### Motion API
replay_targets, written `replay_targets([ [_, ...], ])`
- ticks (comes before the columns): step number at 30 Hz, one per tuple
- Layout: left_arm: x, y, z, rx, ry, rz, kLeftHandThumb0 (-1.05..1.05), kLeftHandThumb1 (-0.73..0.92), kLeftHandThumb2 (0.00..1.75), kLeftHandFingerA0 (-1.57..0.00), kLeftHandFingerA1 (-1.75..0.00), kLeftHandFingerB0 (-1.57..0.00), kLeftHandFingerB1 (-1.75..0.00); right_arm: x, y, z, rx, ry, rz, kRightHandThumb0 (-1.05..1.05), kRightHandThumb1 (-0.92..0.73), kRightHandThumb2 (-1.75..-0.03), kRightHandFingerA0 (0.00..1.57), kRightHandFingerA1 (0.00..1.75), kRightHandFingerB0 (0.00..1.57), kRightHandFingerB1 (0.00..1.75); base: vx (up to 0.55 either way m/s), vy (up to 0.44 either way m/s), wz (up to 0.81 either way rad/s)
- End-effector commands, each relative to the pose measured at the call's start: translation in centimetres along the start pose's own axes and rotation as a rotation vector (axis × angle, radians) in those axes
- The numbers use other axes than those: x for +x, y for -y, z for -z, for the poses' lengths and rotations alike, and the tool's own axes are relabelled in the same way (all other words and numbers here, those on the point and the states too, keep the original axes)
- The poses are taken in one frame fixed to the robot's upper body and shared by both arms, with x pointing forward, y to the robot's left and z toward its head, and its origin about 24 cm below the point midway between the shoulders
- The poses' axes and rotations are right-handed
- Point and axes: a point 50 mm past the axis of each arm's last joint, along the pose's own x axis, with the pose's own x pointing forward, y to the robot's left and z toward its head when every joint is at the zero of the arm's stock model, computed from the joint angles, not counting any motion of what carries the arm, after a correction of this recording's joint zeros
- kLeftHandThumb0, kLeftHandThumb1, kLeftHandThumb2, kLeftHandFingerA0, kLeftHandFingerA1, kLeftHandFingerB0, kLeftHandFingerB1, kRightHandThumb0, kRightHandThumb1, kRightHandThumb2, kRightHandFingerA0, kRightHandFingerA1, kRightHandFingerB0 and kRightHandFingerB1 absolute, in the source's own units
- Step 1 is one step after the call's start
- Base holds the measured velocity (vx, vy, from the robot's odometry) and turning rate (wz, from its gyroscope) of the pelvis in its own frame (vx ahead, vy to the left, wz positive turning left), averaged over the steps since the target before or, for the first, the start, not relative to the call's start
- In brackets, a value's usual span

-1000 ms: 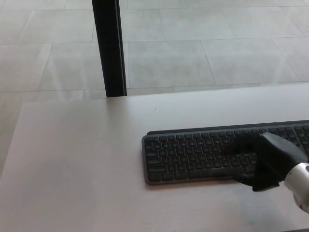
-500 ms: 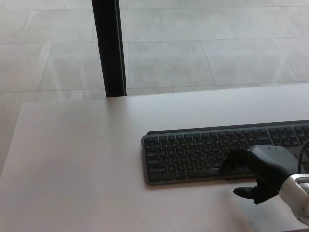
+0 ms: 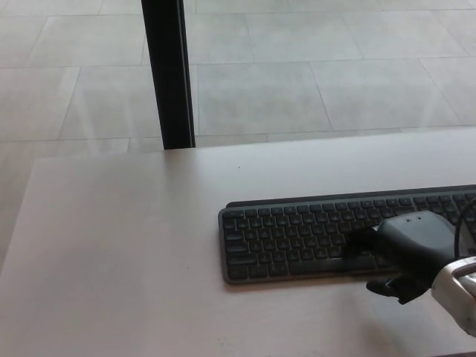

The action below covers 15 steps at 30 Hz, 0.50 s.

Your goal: The robot uses its right fingers to click on the space key of the black keyboard placed on the center of the white desk.

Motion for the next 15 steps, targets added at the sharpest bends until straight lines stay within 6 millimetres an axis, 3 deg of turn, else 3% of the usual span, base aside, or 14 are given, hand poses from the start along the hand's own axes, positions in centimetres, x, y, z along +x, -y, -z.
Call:
replay_targets([
  [1,0.1,-0.7,-0.8,0.005,0.032,-0.018,-0.49,0.72,0.62,-0.72,-0.70,-0.54,-0.54,0.1,0.1,-0.4,-0.043,0.038,0.017,-0.37,-0.56,-0.57,0.84,1.50,0.68,0.46,0.00,0.000,0.00],
  [15,0.1,-0.6,-1.0,-0.012,0.025,-0.028,-0.49,0.70,0.61,-0.71,-0.69,-0.54,-0.54,0.0,-0.9,-0.3,-0.054,0.043,0.002,-0.36,-0.52,-0.61,0.85,1.54,0.69,0.49,0.00,0.000,0.00],
])
